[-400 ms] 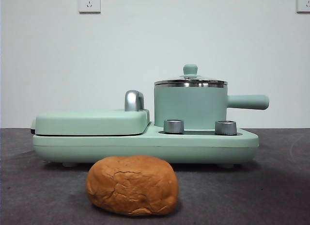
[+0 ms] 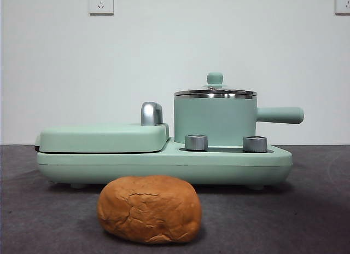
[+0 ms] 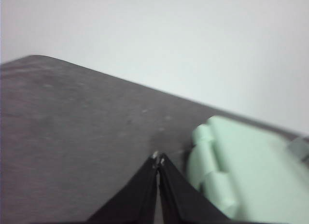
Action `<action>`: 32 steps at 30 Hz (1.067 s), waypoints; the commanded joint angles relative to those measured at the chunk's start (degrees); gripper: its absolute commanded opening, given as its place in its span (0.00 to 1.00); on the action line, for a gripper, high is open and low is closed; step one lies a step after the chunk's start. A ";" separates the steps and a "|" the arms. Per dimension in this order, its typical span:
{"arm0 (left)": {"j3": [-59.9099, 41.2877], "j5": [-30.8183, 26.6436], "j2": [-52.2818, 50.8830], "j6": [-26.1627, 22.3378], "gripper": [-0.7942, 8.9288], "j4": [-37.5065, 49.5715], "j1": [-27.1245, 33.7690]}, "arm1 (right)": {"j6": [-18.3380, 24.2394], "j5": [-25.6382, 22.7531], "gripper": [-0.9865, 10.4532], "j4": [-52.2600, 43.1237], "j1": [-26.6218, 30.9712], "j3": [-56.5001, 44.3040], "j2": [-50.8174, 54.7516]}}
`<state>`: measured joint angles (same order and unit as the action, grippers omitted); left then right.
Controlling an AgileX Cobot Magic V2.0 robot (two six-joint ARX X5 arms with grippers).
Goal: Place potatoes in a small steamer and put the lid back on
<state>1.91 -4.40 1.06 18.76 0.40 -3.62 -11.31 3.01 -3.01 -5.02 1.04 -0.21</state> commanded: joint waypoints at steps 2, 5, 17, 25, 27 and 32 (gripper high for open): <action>2.19 0.83 0.09 7.06 0.09 0.44 0.11 | -10.67 -0.04 0.10 3.56 -0.09 3.87 -0.90; 6.05 1.25 1.33 4.33 0.09 -2.08 0.11 | -10.34 -0.04 0.10 8.98 -0.09 9.20 -3.19; 30.47 16.24 17.51 -10.95 0.09 -21.97 0.11 | 4.35 10.45 0.10 16.81 -0.09 26.34 -20.90; 37.40 25.24 29.00 -18.88 0.09 -25.42 0.04 | 10.71 21.49 0.10 16.98 -0.11 32.46 -32.96; 39.12 27.63 32.87 -20.50 0.09 -26.34 -0.26 | 12.33 23.08 0.10 17.25 -0.15 33.66 -35.80; 43.19 29.64 42.18 -24.00 0.09 -26.56 -2.69 | 16.50 23.76 0.10 17.84 -1.31 36.09 -41.72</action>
<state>43.57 24.60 42.15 -2.66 -26.74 -5.93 2.44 26.48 15.03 -6.00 36.05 -41.08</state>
